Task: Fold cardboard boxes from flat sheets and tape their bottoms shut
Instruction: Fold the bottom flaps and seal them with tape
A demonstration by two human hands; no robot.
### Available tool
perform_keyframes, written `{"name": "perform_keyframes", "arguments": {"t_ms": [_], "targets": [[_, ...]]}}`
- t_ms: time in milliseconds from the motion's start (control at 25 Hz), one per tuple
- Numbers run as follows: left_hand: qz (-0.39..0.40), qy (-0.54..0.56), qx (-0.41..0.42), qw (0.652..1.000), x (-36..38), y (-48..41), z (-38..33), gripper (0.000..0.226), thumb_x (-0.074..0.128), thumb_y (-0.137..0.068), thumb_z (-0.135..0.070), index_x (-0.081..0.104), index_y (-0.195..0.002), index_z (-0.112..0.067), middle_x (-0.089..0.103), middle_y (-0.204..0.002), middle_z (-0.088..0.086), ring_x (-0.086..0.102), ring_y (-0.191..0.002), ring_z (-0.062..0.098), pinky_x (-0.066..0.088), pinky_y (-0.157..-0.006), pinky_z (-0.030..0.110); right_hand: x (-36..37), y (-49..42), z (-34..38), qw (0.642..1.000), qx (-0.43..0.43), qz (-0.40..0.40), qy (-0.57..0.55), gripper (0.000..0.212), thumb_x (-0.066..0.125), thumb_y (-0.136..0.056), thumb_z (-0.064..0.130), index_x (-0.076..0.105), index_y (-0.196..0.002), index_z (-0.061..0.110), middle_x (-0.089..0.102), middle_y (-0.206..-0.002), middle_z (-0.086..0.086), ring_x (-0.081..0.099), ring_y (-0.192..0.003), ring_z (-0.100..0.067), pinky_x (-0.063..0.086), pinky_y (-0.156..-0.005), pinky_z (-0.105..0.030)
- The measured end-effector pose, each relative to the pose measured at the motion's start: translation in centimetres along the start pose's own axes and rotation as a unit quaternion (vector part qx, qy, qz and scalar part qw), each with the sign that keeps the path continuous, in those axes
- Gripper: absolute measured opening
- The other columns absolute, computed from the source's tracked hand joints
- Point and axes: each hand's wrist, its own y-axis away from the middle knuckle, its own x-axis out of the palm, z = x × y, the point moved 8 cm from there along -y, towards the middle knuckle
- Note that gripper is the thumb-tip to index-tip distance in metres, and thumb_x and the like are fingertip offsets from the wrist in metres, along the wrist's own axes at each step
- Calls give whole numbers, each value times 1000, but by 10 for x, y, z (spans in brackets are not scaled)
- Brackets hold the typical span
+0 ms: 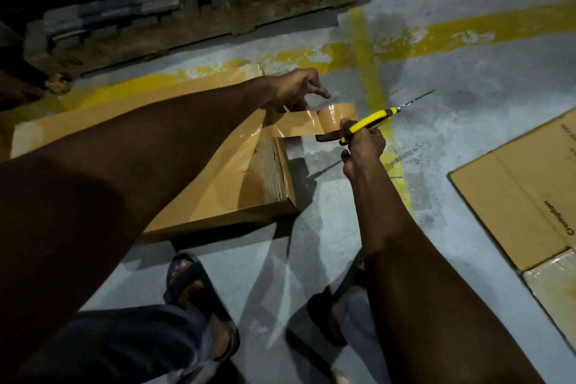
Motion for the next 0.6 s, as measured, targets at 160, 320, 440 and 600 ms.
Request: {"name": "perform_keyframes", "arguments": {"t_ms": [160,320,440,600], "targets": [[43,66,12,997,-4,-8,10,60,31,-82,-49,55,-131,-23,57,-79,21,35,-49,20,26,-48,26,-4,5,3,999,10,33,33,26,77,-80,15,52,-82,12,51,-63,-3,39,-47,-15,26,-47,-26],[11,44,23,999,-5,-4,10,53,24,-92,-44,49,-135,-24,64,-83,19,53,-51,16,33,-53,27,-28,6,7,977,-85,38,191,32,85,-72,29,54,-70,19,57,-58,1,50,-49,-16,38,-48,-28],[-16,68,7,998,-6,0,7,50,22,-97,-42,50,-134,-23,64,-81,15,58,-58,13,35,-60,27,-38,17,3,939,-147,79,300,37,89,-66,35,54,-70,24,58,-62,7,56,-61,-16,45,-59,-33],[-17,124,-23,992,0,2,6,54,27,-85,-59,58,-119,-31,66,-96,17,42,-63,20,25,-58,30,-35,44,-28,928,-101,223,282,34,86,-72,20,53,-81,12,56,-65,-2,58,-59,-11,47,-60,-29]]}}
